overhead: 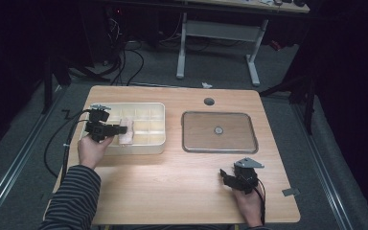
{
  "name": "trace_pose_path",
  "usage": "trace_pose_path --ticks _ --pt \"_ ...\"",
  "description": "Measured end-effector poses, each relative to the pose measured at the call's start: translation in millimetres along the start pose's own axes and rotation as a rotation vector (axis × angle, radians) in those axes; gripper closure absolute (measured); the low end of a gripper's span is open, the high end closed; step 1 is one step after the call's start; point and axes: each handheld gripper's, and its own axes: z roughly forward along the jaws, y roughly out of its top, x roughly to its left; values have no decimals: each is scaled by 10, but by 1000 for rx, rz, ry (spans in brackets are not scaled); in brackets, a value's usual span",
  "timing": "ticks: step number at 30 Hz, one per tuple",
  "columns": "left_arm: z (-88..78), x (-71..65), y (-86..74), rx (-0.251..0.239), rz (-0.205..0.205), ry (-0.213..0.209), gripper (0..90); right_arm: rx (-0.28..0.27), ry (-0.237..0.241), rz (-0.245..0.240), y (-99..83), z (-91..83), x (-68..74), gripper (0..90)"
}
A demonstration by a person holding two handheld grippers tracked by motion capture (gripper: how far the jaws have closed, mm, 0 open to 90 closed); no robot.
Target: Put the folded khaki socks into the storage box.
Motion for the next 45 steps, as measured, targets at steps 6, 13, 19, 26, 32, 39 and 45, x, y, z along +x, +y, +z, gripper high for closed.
trace_pose_path --ticks 6,13,19,26,32,39,45 --pt "70 36 -13 34 13 21 732 0 0 0 0 0 0 354" --pt "180 49 -42 82 41 50 732 0 0 0 0 0 0 354" --pt "217 40 -56 96 61 69 732 0 0 0 0 0 0 354" --pt "245 33 -69 108 73 83 731 0 0 0 0 0 0 354" --pt "272 3 -88 122 100 112 730 0 0 0 0 0 0 354" --pt "295 23 -154 133 101 110 733 0 0 0 0 0 0 354" --pt "313 -4 -168 147 127 131 737 0 0 0 0 0 0 354"
